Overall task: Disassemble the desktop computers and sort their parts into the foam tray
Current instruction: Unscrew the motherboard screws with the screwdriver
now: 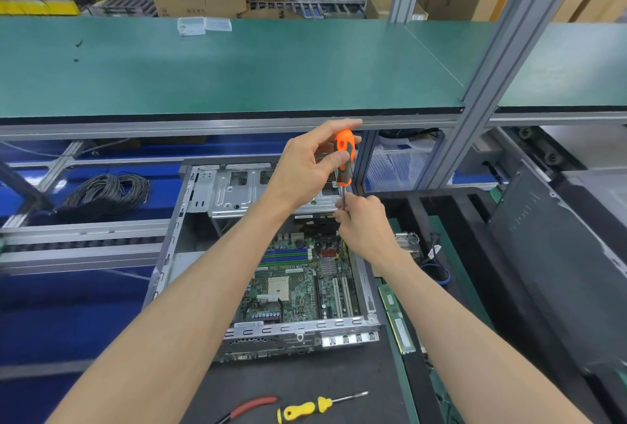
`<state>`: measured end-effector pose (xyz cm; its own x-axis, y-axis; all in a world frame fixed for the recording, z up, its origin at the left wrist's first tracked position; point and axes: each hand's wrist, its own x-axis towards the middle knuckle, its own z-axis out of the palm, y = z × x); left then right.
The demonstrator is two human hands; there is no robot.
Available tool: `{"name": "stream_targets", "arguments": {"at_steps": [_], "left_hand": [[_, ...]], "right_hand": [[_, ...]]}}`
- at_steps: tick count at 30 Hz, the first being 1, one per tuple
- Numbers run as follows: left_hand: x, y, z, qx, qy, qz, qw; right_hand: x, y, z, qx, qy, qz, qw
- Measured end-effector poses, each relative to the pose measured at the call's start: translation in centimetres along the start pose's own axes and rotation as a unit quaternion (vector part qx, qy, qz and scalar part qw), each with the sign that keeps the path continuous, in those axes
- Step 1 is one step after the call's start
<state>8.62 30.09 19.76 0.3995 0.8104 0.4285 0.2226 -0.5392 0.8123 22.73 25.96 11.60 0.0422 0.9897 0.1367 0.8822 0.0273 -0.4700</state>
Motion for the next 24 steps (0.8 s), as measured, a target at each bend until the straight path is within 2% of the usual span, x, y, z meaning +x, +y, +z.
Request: {"name": "stream_targets", "arguments": {"at_steps": [24], "left_hand": [[-0.13,0.14,-0.09,-0.001,-0.003,-0.002,1.000]], "right_hand": [[-0.23,0.07,0.08,0.002,0.017,-0.004,1.000]]}}
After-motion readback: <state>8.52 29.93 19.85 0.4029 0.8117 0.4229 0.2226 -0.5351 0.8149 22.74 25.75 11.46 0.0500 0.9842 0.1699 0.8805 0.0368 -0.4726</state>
